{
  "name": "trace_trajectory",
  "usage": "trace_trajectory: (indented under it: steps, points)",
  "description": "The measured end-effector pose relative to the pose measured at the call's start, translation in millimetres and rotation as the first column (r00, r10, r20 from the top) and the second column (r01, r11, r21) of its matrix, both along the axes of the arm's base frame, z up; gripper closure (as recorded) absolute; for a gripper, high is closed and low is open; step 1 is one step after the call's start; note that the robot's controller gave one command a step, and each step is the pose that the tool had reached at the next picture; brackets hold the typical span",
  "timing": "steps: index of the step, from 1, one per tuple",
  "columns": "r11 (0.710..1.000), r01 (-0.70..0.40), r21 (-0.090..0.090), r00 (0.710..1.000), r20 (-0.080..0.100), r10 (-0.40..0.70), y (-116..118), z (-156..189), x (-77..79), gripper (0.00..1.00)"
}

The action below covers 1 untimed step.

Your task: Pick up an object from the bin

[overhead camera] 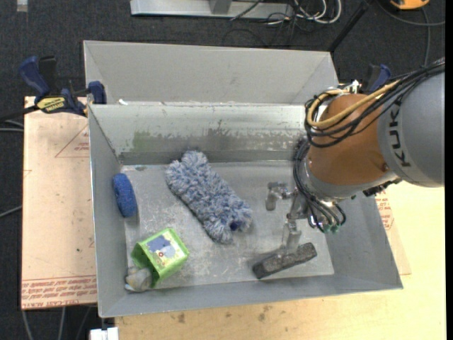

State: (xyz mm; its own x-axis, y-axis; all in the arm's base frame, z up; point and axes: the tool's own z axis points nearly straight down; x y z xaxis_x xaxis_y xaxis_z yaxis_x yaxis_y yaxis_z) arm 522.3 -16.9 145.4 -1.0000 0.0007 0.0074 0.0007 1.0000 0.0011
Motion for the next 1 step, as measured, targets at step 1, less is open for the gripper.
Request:
trace_trajectory:
  steps: [1]
  points:
    - [1.0, -0.001, 0.0, 1.0, 0.008, 0.001, 0.0, 4.2, 1.9, 0.0]
